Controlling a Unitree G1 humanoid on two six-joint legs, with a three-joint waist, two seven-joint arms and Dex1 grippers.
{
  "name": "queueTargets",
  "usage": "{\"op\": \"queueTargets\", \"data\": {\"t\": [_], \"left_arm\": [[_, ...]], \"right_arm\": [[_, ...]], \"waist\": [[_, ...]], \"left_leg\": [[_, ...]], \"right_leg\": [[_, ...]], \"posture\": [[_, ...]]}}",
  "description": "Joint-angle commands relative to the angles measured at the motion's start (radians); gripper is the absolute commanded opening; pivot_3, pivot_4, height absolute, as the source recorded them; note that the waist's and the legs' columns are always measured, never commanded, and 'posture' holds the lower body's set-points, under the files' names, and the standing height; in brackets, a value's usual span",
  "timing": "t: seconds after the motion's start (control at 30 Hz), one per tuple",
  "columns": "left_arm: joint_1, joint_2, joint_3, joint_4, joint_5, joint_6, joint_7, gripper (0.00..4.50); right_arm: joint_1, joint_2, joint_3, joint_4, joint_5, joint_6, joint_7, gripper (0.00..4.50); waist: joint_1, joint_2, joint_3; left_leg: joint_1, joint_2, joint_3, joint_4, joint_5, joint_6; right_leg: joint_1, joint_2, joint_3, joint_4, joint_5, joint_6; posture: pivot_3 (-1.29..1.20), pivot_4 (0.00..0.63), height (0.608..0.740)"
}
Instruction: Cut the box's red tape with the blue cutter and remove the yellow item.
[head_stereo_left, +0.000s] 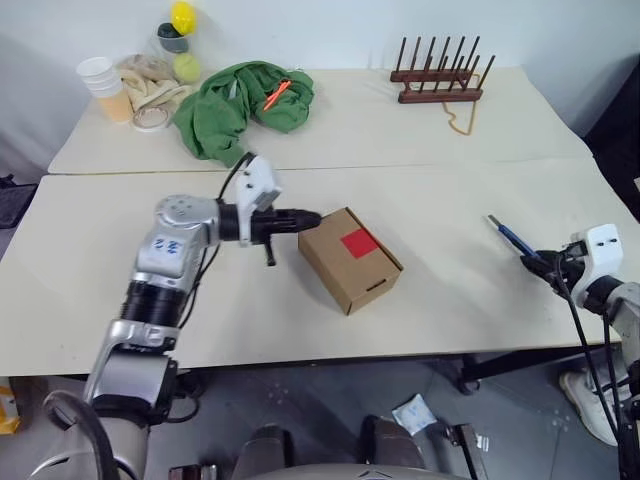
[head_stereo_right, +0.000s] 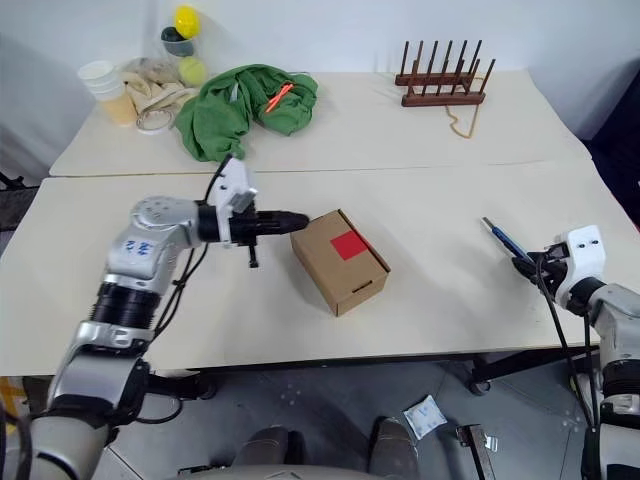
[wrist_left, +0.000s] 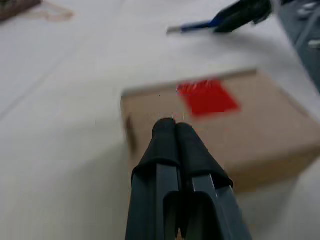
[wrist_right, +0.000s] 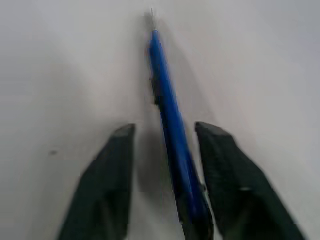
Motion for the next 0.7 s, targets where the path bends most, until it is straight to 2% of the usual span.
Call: {"op": "queueTargets", "data": {"t": [0.03, 0.07, 0.17, 0.27, 0.33, 0.43, 0.57, 0.7], "left_arm": [[0.063, 0.072, 0.062, -0.114, -0.047, 0.044, -0.011, 0.0], [0.098, 0.095, 0.075, -0.147, -0.058, 0.068, -0.011, 0.0], [0.176, 0.144, 0.1, -0.225, -0.085, 0.134, -0.005, 0.0], [0.274, 0.183, 0.104, -0.306, -0.084, 0.171, 0.008, 0.0], [0.326, 0.192, 0.095, -0.341, -0.072, 0.169, 0.027, 0.0], [0.379, 0.168, 0.057, -0.376, -0.029, 0.144, 0.091, 0.0], [0.381, 0.1, 0.009, -0.402, -0.022, 0.164, 0.151, 0.0], [0.363, 0.035, -0.031, -0.4, -0.021, 0.177, 0.192, 0.0]], "right_arm": [[0.053, -0.076, -0.081, -0.104, 0.052, -0.033, 0.147, 3.07], [0.085, -0.102, -0.115, -0.165, 0.096, -0.011, 0.216, 3.4], [0.129, -0.152, -0.201, -0.312, 0.218, 0.128, 0.32, 3.4], [0.185, -0.226, -0.178, -0.47, 0.246, 0.261, 0.392, 3.4], [0.173, -0.223, -0.145, -0.544, 0.266, 0.323, 0.389, 3.4], [0.071, -0.116, -0.007, -0.608, 0.162, 0.224, 0.332, 2.82], [-0.074, 0.045, 0.145, -0.515, -0.03, 0.082, 0.202, 1.46], [-0.142, 0.13, 0.233, -0.357, -0.183, -0.069, 0.116, 0.06]], "waist": [[0.007, 0.0, 0.0], [0.011, 0.001, 0.0], [0.017, 0.002, 0.001], [0.02, 0.002, 0.001], [0.019, 0.0, 0.0], [0.012, 0.0, 0.0], [0.015, 0.0, 0.0], [0.033, 0.0, 0.0]], "left_leg": [[0.0, 0.0, 0.0, 0.0, 0.0, 0.0], [0.0, 0.0, 0.0, 0.0, 0.0, 0.0], [0.0, 0.0, 0.0, 0.001, 0.0, 0.0], [0.0, 0.0, -0.001, 0.003, 0.0, 0.0], [0.002, 0.001, -0.001, 0.002, 0.0, 0.0], [0.002, 0.0, 0.0, 0.003, 0.0, 0.0], [0.001, 0.0, 0.0, 0.003, 0.0, 0.0], [0.0, -0.001, 0.0, 0.003, 0.0, 0.0]], "right_leg": [[0.0, 0.0, 0.0, 0.0, 0.0, 0.0], [0.0, 0.0, 0.0, 0.0, 0.0, 0.0], [0.0, -0.001, 0.0, 0.0, 0.0, 0.0], [0.002, 0.0, 0.0, 0.0, 0.0, 0.0], [0.003, 0.0, 0.0, 0.001, 0.0, 0.0], [0.002, 0.0, 0.001, 0.001, 0.0, 0.0], [0.001, 0.0, 0.002, 0.002, 0.0, 0.0], [0.0, -0.001, 0.001, 0.002, 0.0, 0.0]], "posture": [[0.0, 0.15, 0.74], [0.0, 0.15, 0.74], [0.0, 0.15, 0.74], [0.0, 0.15, 0.74], [0.0, 0.15, 0.74], [0.0, 0.15, 0.74], [0.0, 0.15, 0.74], [0.0, 0.15, 0.74]]}}
